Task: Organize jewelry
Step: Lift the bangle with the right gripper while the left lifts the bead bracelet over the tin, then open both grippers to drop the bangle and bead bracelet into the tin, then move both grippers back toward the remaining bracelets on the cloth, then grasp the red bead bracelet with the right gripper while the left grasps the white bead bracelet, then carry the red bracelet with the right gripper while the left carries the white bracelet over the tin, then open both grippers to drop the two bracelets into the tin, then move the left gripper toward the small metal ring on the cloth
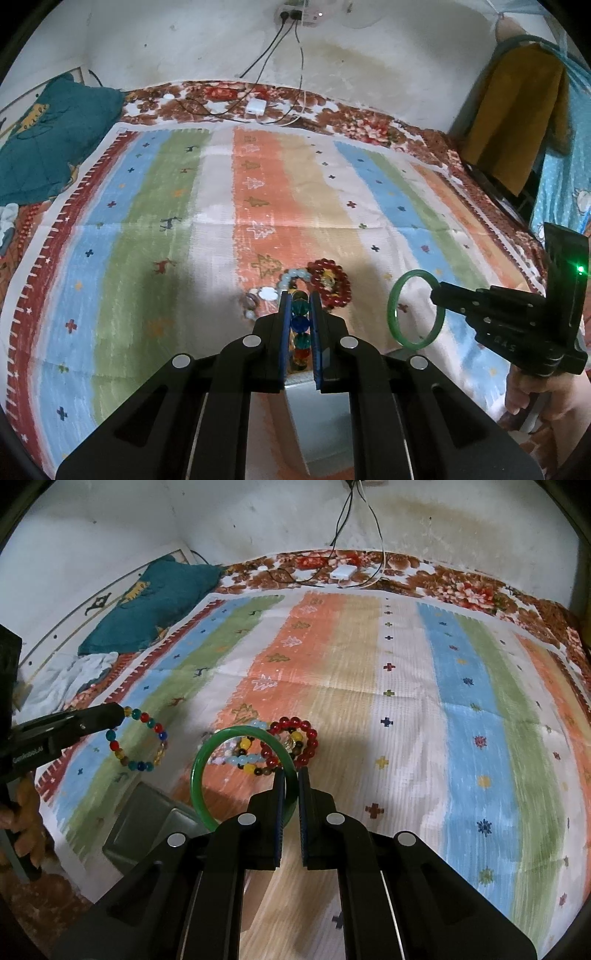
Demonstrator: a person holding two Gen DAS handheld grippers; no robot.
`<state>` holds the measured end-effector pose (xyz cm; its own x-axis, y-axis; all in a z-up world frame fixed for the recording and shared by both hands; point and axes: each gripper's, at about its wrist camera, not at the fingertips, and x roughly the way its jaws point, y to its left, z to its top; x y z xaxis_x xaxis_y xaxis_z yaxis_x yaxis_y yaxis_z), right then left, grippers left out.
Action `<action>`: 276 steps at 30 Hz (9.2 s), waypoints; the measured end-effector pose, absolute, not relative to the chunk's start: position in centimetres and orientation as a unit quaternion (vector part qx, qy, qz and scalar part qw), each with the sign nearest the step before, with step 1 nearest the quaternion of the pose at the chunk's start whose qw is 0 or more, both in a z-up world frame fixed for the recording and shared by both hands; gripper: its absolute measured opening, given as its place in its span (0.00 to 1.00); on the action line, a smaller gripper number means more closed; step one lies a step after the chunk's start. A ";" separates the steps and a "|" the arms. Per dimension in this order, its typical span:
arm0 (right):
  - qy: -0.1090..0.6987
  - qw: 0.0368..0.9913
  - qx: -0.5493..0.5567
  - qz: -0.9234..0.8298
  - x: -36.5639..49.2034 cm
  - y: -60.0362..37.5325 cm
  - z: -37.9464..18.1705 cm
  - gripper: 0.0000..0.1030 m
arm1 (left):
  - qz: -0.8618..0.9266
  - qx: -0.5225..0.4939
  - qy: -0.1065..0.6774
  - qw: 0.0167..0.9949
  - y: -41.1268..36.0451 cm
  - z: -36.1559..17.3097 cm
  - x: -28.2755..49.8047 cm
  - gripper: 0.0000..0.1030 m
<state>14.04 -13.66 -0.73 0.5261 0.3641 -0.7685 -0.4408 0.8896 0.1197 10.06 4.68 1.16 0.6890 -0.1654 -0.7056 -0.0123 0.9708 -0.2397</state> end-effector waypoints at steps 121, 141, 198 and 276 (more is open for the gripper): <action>0.483 0.856 -0.101 0.155 24.8 -10.9 -9.7 0.85 | 0.013 -0.087 0.512 0.854 8.7 -9.7 18.4 0.68; 0.499 0.844 -0.115 0.160 25.3 -10.1 -11.2 0.59 | 0.010 -0.063 0.521 0.851 8.2 -10.5 18.8 0.12; 0.461 0.856 -0.068 0.222 17.3 -11.6 -2.2 0.13 | -0.029 -0.124 0.431 0.893 6.7 -1.2 14.2 0.10; 0.466 0.850 -0.019 0.245 11.1 -13.6 -0.3 0.56 | 0.020 -0.193 0.429 0.882 7.4 -1.3 7.4 0.64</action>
